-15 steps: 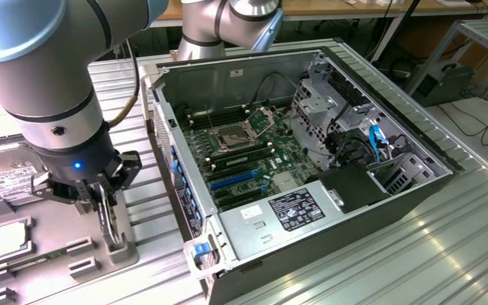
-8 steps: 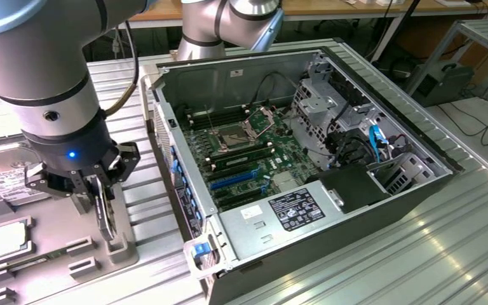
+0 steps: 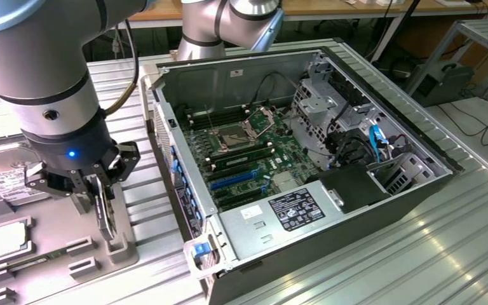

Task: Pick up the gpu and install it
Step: 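Pick up the gpu and move the gpu toward the slot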

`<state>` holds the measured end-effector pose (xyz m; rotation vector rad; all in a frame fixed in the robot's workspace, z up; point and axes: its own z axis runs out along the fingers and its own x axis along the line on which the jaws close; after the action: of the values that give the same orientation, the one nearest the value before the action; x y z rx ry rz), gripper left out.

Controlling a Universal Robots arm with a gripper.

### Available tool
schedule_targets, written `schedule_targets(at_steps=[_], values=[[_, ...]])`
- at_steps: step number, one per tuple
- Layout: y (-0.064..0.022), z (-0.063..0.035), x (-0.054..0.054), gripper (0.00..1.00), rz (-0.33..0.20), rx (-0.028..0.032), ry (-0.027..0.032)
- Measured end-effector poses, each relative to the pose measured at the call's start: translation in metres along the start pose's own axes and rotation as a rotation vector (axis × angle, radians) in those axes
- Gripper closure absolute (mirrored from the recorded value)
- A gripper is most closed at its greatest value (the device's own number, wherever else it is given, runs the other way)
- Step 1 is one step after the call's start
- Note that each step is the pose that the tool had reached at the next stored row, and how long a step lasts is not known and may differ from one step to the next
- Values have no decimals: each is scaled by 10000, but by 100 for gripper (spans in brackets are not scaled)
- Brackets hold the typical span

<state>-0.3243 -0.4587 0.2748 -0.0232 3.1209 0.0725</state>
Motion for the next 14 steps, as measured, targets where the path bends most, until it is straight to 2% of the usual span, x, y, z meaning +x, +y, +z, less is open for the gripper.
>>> schedule_targets(at_steps=[14], values=[[5, -106, -2, 72, 1, 0, 0]])
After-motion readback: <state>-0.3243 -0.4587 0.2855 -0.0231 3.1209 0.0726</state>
